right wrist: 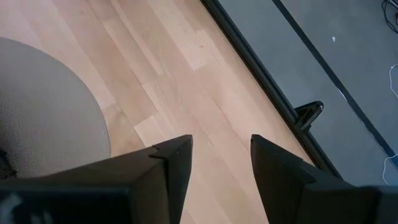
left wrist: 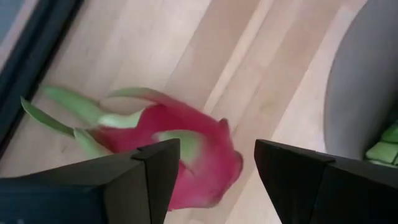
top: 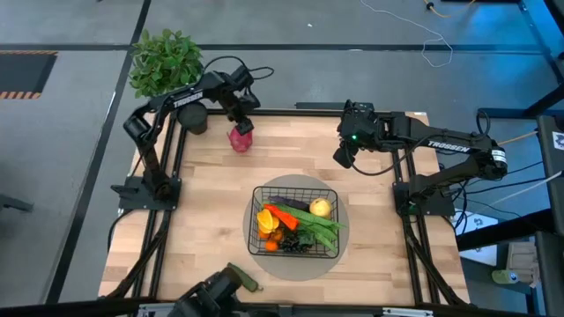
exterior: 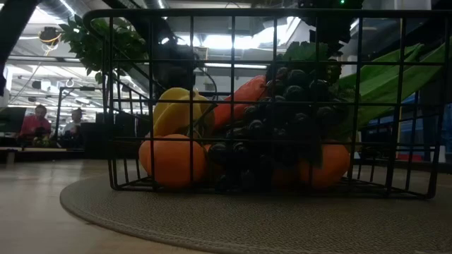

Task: Build produce basket
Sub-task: Put the dragonfruit into the black basket

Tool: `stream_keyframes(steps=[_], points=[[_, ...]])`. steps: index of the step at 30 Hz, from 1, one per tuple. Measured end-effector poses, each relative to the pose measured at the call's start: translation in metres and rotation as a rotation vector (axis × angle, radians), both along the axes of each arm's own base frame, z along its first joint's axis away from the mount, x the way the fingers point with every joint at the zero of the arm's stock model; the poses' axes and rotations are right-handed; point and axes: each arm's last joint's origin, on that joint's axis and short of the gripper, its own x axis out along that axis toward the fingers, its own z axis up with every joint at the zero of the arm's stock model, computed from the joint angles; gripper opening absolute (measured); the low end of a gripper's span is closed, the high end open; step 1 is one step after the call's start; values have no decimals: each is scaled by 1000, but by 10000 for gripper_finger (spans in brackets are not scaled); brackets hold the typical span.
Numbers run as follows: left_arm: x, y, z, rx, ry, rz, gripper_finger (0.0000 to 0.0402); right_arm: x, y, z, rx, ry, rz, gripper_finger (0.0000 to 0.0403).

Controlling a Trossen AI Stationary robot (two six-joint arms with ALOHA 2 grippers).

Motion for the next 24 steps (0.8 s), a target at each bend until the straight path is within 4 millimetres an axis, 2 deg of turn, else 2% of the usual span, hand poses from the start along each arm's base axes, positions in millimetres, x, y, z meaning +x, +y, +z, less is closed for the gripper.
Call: stream_keyframes(steps=[4, 14, 24], points=[[4, 0, -10, -20, 34, -18, 196, 0, 0, 0, 0, 0, -1, 155], [10, -6, -11, -16, 35, -53, 196, 0, 0, 0, 0, 0, -1, 155], [6, -9, -12, -46, 99, -2, 196, 0, 0, 0, -2, 2, 2, 155]])
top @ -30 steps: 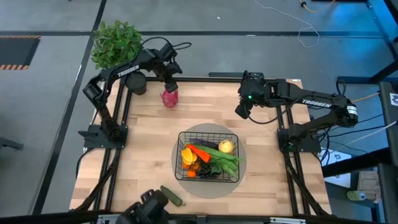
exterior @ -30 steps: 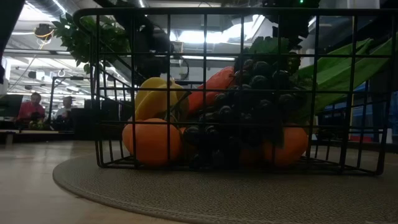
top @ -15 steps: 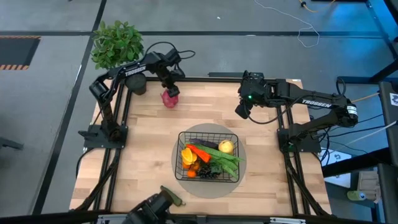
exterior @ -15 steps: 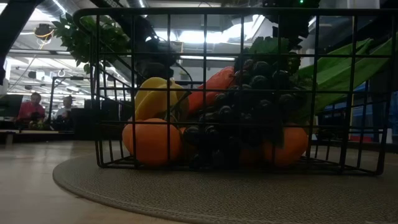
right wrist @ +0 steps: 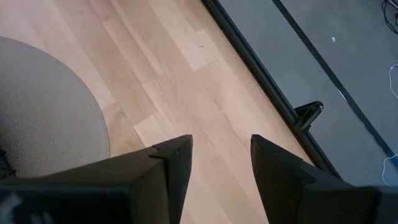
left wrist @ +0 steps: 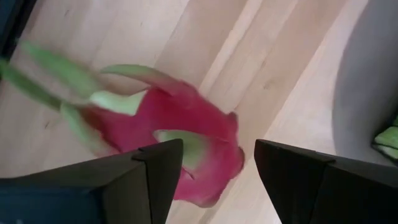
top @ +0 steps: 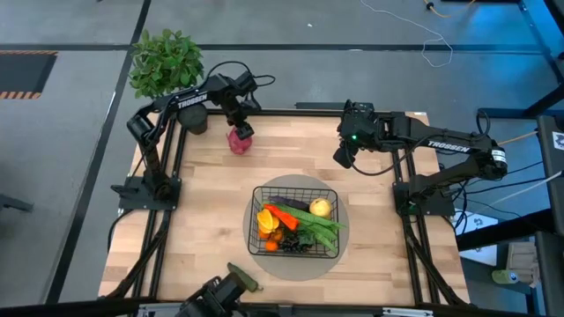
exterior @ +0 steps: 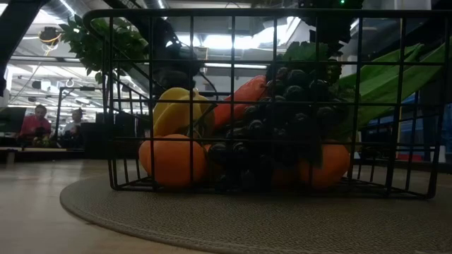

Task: Build produce basket
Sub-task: Put the dragonfruit into the black basket

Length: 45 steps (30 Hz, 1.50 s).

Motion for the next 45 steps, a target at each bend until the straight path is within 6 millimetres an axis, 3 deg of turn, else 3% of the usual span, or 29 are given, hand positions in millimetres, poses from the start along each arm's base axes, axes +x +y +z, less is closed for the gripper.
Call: stream_keyframes(steps=[10, 30, 36, 45], points=[[6, 4, 1, 151, 39, 3, 196, 0, 0, 0, 1, -1, -1, 155], [7, -3, -1, 157, 110, 24, 196, 0, 0, 0, 5, -8, -11, 155], [2, -9, -18, 70, 94, 34, 196, 0, 0, 0, 9, -14, -21, 155], [10, -11, -32, 124, 28, 11, 196, 0, 0, 0, 10, -15, -23, 155]])
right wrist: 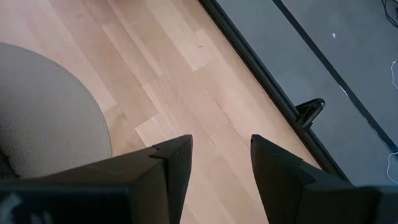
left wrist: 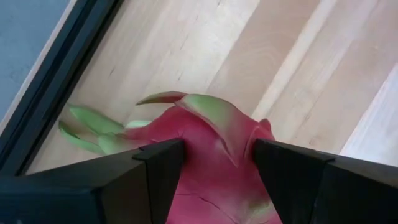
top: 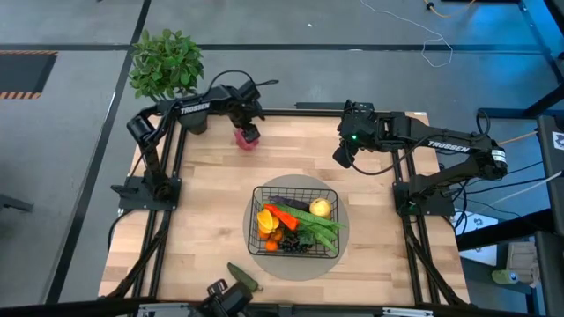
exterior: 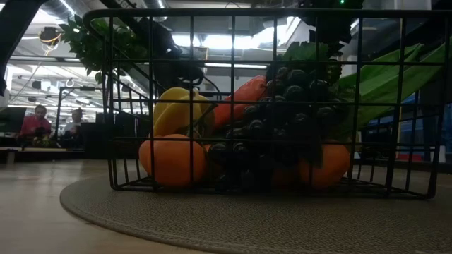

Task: Build produce basket
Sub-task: Put the dragonfruit into the black basket

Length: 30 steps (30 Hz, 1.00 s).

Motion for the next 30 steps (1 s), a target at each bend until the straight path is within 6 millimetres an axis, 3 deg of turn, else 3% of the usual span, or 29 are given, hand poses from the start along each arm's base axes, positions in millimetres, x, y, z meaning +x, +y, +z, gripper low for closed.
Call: stream_keyframes(steps=[6, 14, 21, 30], points=[[4, -5, 0, 27, 32, 40, 162, 0, 0, 0, 0, 0, 0, 155], [9, -11, -1, 53, 60, 75, 16, 0, 0, 0, 0, -1, 0, 155], [12, -26, 11, 76, 58, 60, 0, 0, 0, 0, 0, 1, 1, 155], [0, -56, 60, 171, -19, 55, 1, 0, 0, 0, -1, 2, 3, 155]])
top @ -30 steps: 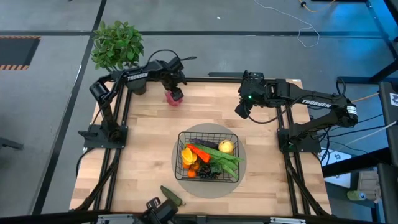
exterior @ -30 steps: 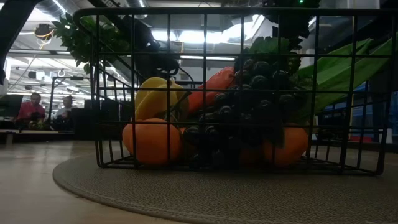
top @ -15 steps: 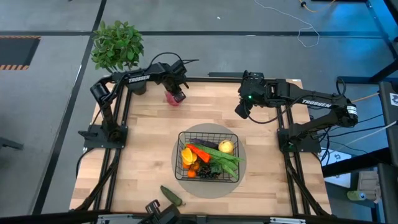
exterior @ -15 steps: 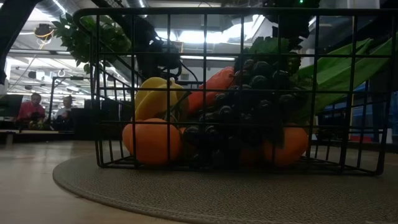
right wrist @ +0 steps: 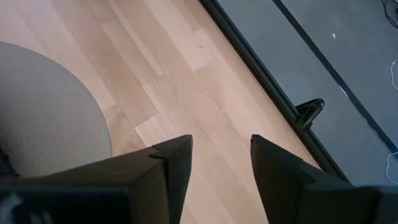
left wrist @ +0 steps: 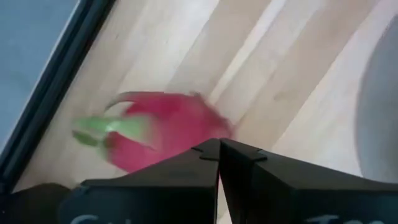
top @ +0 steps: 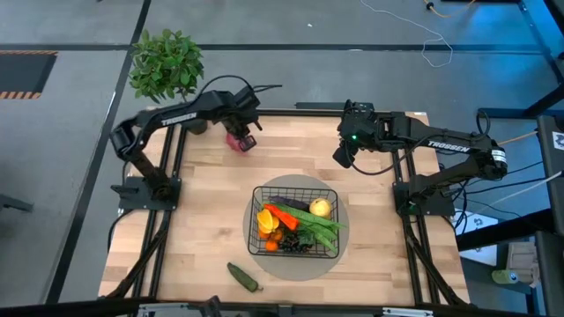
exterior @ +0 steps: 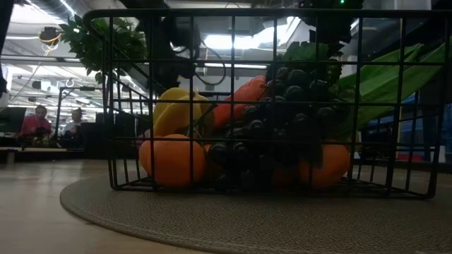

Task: Build produce basket
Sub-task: Put the dragonfruit into the black basket

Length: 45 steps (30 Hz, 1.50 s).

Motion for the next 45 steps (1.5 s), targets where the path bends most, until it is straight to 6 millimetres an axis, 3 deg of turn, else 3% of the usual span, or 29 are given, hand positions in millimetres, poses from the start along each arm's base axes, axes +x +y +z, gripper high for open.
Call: stream_keyframes(steps=[8, 16, 20, 24, 28, 35, 45], points=[[-6, -4, 17, 135, 4, 11, 10, 0, 0, 0, 0, 0, 0, 155], [-15, 11, 15, 120, -3, 118, 107, 0, 0, 0, 0, 0, 0, 155], [-18, 27, 5, -13, -72, 186, 156, 0, 0, 0, 0, 0, 0, 155], [-16, 47, -13, -39, -69, 277, 183, 0, 0, 0, 0, 0, 0, 155], [-18, 54, -29, -27, 20, 329, 189, 0, 0, 0, 2, 4, 1, 155], [-17, 51, -31, -37, 33, 365, 189, -1, 0, -1, 2, 15, 3, 155], [-8, 34, -45, -125, 16, 220, 187, -1, 0, -1, 3, 13, 0, 155]])
